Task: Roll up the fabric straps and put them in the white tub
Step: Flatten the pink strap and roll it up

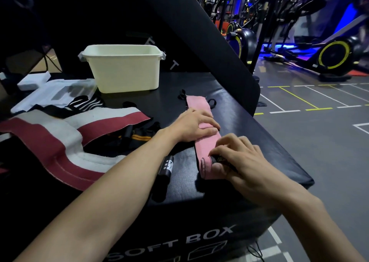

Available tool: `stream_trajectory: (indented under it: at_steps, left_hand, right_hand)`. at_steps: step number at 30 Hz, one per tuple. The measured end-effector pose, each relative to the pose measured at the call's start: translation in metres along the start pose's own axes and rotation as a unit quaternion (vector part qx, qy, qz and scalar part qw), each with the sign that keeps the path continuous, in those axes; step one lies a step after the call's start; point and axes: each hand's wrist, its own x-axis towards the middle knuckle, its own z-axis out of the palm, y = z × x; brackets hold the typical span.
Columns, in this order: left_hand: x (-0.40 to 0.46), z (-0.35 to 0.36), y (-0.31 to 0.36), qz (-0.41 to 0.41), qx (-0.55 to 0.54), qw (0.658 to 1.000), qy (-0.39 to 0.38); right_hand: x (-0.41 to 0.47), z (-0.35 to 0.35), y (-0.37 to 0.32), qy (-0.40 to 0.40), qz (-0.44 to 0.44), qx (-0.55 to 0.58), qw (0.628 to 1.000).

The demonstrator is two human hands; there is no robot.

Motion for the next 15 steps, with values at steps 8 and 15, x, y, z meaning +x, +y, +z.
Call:
stream_trajectory:
  at_steps: [8,15]
  left_hand:
    - [-0.003,-0.002,0.002,-0.024,0.001,0.999,0.021]
    - [-0.004,-0.003,0.006,-0.034,0.010,0.999,0.026]
  right_hand:
    - [0.019,0.009,-0.005,0.032,0.058,-0.014,0.998]
    - [0.031,0.021,-0.008,0.095,0.127,-0.073,0.985]
